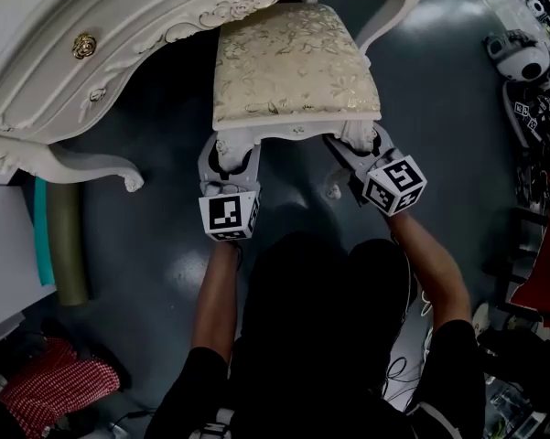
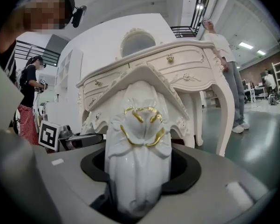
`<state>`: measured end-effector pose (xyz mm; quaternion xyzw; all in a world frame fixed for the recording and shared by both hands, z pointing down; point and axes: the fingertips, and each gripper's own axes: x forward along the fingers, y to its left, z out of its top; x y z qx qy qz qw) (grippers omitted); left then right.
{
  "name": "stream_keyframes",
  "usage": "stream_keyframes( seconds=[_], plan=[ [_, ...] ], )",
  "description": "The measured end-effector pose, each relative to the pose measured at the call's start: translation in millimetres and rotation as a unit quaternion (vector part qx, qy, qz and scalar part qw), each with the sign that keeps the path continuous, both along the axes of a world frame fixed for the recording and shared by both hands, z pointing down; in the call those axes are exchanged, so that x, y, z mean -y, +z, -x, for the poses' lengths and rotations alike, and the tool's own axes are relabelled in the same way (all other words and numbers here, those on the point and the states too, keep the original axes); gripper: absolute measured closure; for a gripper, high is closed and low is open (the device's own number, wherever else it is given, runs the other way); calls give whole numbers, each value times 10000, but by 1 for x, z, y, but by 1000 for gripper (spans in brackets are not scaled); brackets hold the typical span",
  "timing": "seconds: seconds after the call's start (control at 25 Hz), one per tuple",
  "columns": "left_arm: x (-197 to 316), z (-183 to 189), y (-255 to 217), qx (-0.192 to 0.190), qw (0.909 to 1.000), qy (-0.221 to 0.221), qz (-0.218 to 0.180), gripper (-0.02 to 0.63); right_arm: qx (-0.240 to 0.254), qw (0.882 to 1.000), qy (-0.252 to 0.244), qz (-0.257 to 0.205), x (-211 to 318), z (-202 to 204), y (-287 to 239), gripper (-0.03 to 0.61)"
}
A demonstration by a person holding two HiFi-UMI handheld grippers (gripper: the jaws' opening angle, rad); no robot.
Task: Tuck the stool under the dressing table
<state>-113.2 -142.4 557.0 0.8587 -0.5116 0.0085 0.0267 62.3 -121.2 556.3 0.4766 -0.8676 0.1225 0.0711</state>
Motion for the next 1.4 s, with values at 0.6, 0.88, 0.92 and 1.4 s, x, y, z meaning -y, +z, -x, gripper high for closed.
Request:
stream_keyframes(
  seconds=[0.6, 0.88, 0.92, 1.4],
  plan=[
    [31, -16, 9, 178, 9996, -207, 6, 364, 168, 9998, -83, -46, 37, -17, 14, 314],
    [63, -33, 17, 210, 9996, -198, 41, 364, 177, 9998, -66, 8, 69, -34, 24, 314],
    [65, -34, 17, 210, 9996, -203, 41, 364, 177, 9998, -72, 5, 71, -35, 25, 314],
    [86, -45, 9, 255, 9991, -321, -64, 364, 217, 9995, -174, -113, 96, -46, 20, 314]
  ],
)
